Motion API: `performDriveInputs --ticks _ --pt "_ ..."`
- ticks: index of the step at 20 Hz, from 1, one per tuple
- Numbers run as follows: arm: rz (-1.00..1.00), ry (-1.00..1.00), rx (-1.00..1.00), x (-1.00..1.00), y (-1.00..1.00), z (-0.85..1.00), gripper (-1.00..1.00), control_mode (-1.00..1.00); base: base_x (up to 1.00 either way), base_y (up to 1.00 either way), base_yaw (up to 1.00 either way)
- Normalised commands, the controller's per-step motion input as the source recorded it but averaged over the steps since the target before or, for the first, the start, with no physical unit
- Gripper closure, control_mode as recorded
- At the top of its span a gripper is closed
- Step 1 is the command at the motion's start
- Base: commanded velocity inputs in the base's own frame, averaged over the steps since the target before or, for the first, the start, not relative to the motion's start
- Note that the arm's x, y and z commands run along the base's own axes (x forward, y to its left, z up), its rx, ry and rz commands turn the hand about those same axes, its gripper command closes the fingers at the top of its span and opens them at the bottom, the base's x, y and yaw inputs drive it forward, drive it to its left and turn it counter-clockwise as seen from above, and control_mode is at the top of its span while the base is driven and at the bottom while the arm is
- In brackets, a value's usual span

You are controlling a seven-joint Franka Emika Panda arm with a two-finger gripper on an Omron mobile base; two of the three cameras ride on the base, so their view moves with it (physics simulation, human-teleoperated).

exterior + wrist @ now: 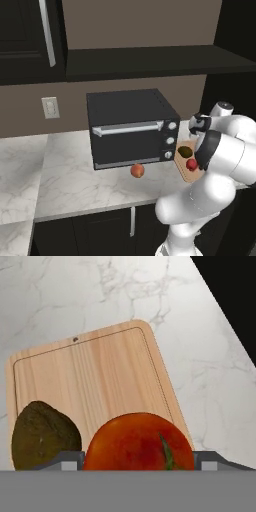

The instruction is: Place the avocado, onion, tomato, and bell pepper on the cutting board.

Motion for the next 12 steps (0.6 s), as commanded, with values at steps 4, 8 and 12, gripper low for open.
performDriveInputs --ticks 4,8,12 --pt "0.00 -0.04 0.00 0.02 0.00 -0.38 1.00 -1.00 0.00 0.00 0.00" --pt "0.00 -0.06 0.00 0.00 -0.01 -0.25 1.00 -1.00 0.00 0.00 0.00" --pt "0.00 -0.04 0.00 0.00 0.00 -0.05 1.00 -1.00 0.00 0.00 0.00"
